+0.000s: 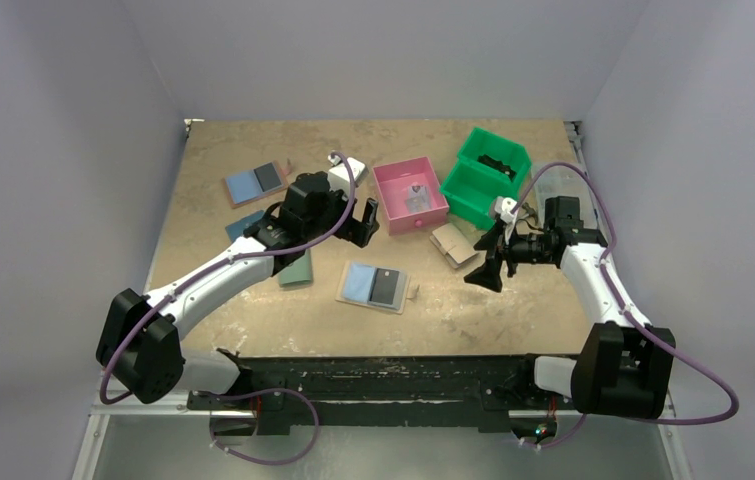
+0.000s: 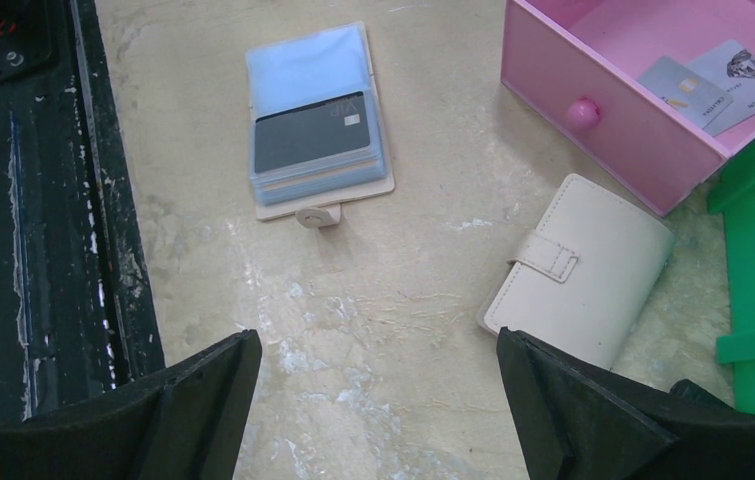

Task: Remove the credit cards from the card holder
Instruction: Remove the credit card from the card holder.

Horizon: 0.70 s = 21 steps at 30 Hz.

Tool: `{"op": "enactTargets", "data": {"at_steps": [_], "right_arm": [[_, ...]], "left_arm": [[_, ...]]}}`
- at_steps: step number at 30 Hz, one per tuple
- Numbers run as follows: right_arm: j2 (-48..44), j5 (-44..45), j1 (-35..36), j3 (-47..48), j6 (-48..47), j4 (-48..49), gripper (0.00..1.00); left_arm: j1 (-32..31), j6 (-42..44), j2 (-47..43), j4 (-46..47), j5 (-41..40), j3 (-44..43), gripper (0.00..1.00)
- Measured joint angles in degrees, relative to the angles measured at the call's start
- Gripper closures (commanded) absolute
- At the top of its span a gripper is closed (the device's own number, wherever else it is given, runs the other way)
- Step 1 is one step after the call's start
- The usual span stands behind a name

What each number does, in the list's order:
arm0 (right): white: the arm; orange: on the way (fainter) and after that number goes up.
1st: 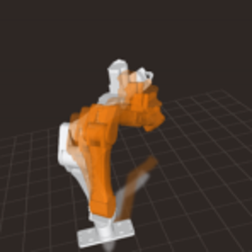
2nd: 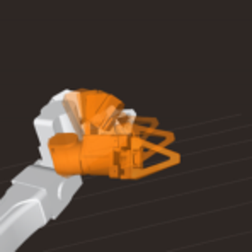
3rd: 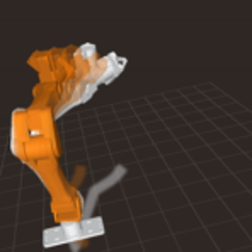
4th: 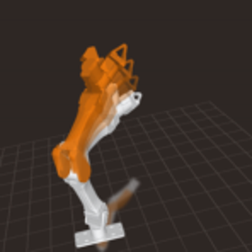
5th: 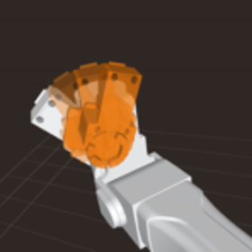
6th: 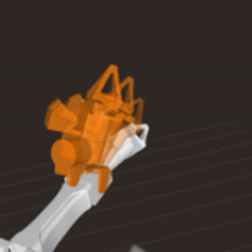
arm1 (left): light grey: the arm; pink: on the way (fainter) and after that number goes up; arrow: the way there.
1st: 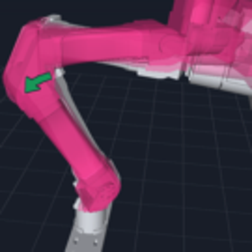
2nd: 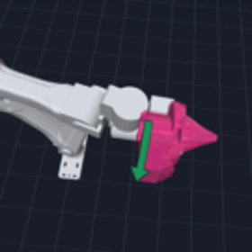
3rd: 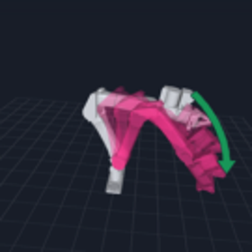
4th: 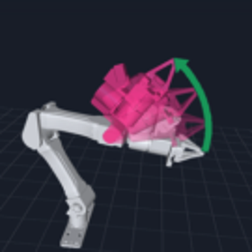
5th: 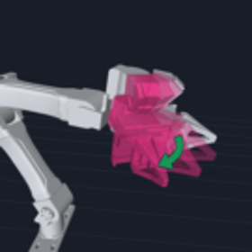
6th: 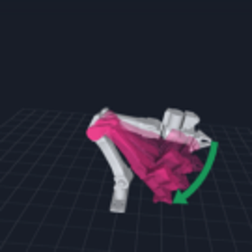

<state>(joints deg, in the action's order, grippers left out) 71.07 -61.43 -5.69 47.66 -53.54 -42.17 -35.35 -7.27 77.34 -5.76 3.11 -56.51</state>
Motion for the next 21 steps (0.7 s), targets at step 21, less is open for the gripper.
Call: {"op": "enactTargets", "data": {"at_steps": [21], "right_arm": [[-0.2,20.0,33.5,2.6,6.7,15.3,0.17]], "left_arm": [[0.0,-8.8,13.3,-4.6,16.0,-3.5,0.40]]}}
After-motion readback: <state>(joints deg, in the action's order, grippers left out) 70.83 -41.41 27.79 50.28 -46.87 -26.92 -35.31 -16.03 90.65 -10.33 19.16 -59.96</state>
